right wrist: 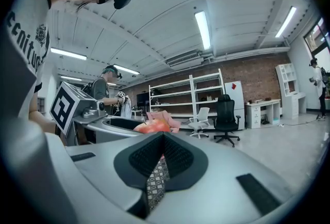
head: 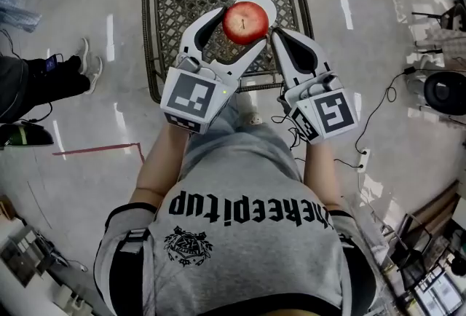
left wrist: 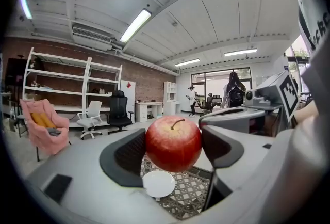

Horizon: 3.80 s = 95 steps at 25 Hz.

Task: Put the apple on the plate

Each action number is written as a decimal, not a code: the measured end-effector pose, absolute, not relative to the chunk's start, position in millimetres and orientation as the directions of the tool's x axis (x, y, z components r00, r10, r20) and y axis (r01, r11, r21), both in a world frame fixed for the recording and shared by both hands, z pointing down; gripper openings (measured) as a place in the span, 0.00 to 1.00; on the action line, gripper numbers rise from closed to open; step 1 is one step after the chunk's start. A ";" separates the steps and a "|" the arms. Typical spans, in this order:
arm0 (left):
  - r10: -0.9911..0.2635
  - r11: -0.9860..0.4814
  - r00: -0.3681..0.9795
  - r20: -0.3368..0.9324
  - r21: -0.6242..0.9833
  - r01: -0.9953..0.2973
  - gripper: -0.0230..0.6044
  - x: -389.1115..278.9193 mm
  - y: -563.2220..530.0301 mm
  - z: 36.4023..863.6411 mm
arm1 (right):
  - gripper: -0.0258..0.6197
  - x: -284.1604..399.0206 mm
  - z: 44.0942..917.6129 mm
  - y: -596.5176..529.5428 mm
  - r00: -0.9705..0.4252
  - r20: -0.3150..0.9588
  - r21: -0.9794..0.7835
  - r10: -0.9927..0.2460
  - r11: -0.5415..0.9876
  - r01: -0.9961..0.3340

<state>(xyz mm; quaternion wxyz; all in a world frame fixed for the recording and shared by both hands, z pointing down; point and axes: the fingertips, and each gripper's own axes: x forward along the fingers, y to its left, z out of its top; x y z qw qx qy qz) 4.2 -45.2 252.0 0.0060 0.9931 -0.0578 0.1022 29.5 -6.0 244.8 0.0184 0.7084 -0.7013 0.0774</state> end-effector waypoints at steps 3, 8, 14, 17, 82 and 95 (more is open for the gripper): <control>-0.095 -0.995 0.974 0.205 0.000 -0.097 0.65 6.9 -55.2 249.8 | 0.05 31.8 241.7 -16.0 0.024 0.136 -0.083 -0.990 -0.036 -0.996; -0.065 -0.998 0.976 0.209 0.000 -0.066 0.65 10.2 -72.5 253.0 | 0.05 34.6 243.3 -33.8 0.055 0.138 -0.084 -0.989 -0.067 -0.994; -0.030 -1.000 0.977 0.211 -0.008 -0.029 0.65 12.3 -85.2 256.4 | 0.05 35.9 245.3 -46.9 0.092 0.141 -0.087 -0.986 -0.105 -0.991; -0.015 -1.000 0.977 0.210 -0.005 -0.014 0.65 12.9 -91.7 259.4 | 0.05 35.4 248.3 -53.0 0.108 0.146 -0.087 -0.983 -0.122 -0.989; -0.459 -0.873 0.838 0.295 0.025 -0.487 0.65 86.0 -84.7 302.5 | 0.05 128.2 276.5 -72.9 -0.365 0.179 -0.133 -0.914 0.345 -0.929; -0.565 -0.800 0.773 0.288 0.035 -0.599 0.65 94.6 -100.2 348.2 | 0.05 138.3 312.3 -84.4 -0.438 0.198 -0.156 -0.877 0.413 -0.897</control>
